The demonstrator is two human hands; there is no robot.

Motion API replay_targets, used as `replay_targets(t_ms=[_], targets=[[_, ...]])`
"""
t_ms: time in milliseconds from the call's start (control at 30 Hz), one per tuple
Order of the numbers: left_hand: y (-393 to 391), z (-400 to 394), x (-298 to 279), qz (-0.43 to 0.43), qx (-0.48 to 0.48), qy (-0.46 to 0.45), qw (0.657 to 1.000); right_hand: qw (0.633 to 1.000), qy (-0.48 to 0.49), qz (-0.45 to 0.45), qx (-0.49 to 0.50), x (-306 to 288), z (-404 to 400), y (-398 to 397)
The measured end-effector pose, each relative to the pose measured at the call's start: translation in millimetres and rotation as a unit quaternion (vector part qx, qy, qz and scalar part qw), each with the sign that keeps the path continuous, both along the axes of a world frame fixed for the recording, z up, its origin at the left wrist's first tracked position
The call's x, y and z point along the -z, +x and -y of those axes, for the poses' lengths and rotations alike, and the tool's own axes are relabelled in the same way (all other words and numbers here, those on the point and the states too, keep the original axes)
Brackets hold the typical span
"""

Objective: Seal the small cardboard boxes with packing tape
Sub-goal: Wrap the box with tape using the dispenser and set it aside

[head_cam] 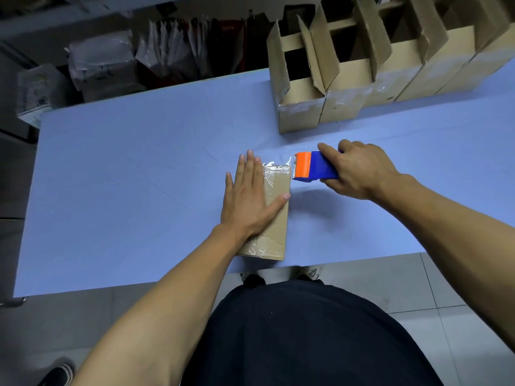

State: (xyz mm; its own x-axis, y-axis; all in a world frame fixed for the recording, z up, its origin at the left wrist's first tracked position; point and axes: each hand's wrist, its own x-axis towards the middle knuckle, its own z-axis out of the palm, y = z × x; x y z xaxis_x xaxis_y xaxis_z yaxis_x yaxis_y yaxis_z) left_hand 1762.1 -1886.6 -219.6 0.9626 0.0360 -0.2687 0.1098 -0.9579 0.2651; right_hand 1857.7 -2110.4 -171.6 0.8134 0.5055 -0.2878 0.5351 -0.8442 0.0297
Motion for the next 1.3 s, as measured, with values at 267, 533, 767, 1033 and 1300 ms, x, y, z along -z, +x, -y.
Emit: replay_targets(t_ms=[267, 533, 767, 1033, 1300], targets=[[2, 5, -1, 0.006, -0.003, -0.013, 1.0, 0.994, -0.078, 0.068, 0.018, -20, -43, -6], [3, 13, -4, 0.014, -0.027, -0.03, 0.999, 0.993, -0.079, 0.052, 0.067, -25, -55, -11], [1, 11, -1, 0.007, -0.035, -0.03, 0.999, 0.993, -0.084, 0.06, 0.048, -23, -43, -9], [-1, 7, 2, 0.008, -0.042, -0.05, 0.998, 0.993, -0.08, 0.013, 0.087, 25, -51, -23], [-2, -3, -6, 0.107, -0.167, -0.294, 0.935, 0.976, 0.018, -0.074, 0.204, 50, -43, -11]])
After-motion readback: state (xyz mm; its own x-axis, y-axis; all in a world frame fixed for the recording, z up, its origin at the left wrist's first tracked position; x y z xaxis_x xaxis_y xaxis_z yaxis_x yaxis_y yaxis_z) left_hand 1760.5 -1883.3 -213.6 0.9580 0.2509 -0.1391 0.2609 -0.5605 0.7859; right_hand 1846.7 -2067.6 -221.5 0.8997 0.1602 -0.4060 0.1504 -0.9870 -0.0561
